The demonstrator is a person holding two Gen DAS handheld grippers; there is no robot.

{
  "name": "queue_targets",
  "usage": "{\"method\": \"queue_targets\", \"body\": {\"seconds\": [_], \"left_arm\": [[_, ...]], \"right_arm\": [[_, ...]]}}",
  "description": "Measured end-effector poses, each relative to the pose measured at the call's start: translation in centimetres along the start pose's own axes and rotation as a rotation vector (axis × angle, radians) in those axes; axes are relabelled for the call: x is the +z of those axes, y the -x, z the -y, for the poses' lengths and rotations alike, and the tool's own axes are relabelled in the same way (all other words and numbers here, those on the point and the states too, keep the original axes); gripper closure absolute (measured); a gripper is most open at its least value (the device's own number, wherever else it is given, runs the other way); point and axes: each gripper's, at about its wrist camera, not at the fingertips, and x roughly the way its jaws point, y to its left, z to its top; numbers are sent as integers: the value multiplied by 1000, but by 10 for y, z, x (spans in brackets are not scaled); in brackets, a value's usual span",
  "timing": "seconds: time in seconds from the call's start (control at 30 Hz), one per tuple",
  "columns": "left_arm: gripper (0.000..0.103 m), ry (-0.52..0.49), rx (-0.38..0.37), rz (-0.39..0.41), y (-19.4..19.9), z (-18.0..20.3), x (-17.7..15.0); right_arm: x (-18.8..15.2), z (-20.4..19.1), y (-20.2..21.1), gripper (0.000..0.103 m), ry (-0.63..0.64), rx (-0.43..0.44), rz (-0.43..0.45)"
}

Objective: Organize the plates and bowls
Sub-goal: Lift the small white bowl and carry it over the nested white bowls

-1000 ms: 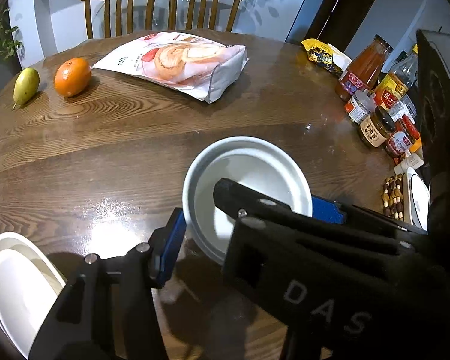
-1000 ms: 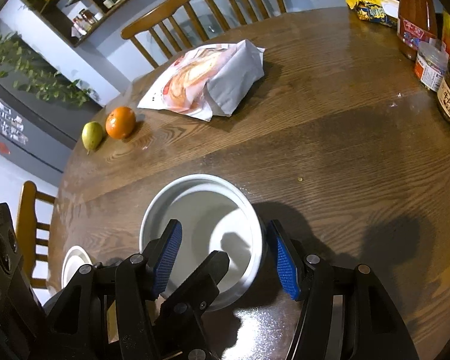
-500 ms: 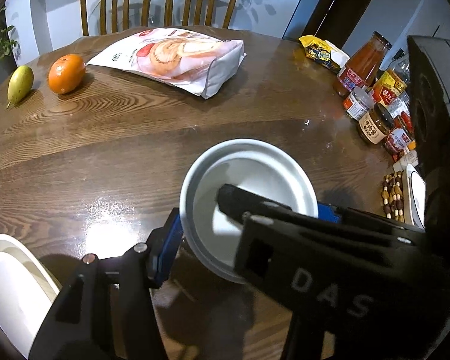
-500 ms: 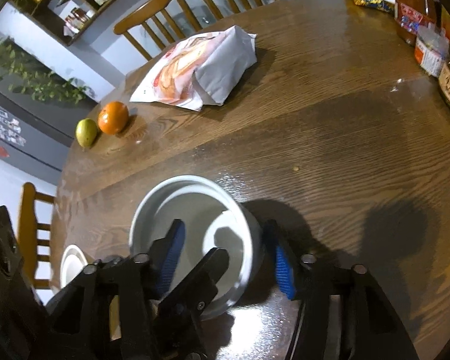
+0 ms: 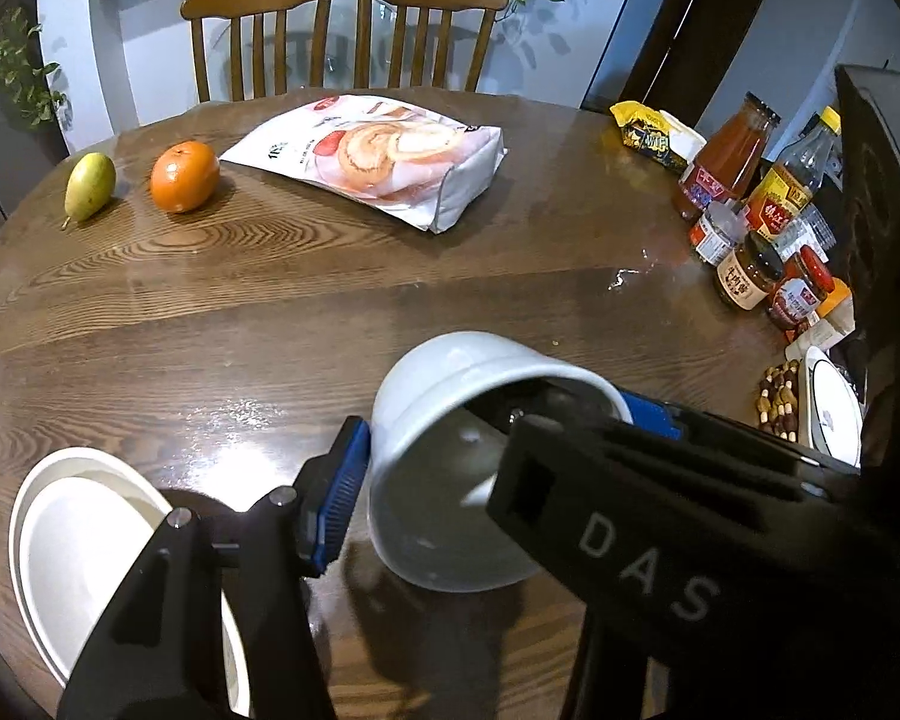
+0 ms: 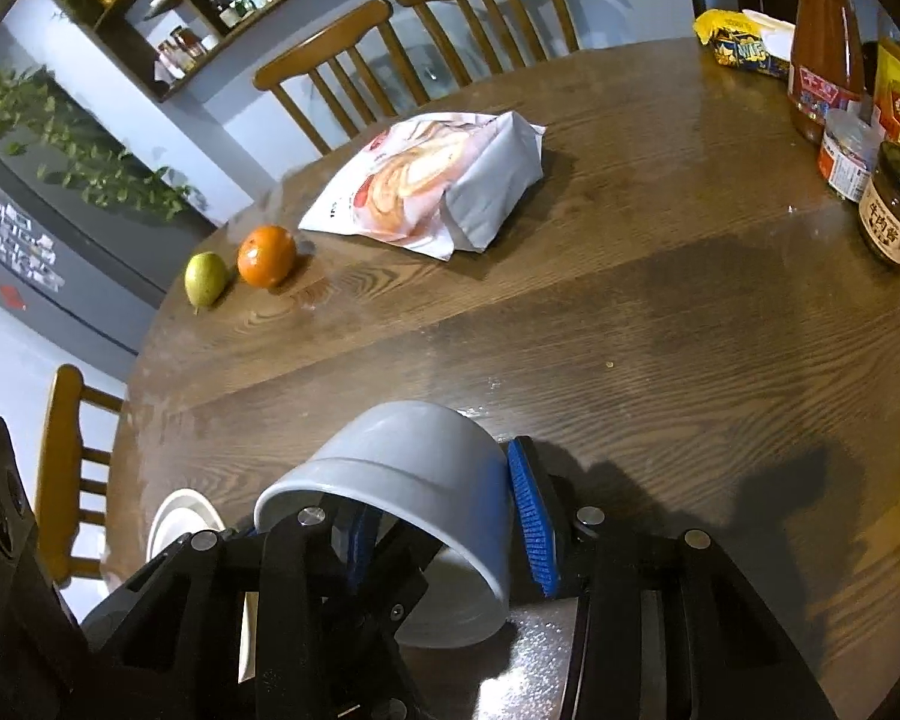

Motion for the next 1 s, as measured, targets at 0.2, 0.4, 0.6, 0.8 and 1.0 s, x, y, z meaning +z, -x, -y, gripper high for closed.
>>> {"method": "queue_targets", "body": {"seconds": [0.2,0.4,0.6,0.8,1.0], "left_arm": [[54,-3,29,51,21,-2,-2],[54,15,57,116,48,-10,-10],[54,48,83,167,75,-20,-20],[54,73,132,235,102,-26,-33],[54,103,164,230,112,-39,-43]], "right_arm": [[-2,-11,14,58,18,34,31],[-10,-34,29,58,70,63,67],[-19,-58,43,58,122,96,105],[-28,-77,56,58,172,146,133],[-38,-96,53,58,203,178,121]]}}
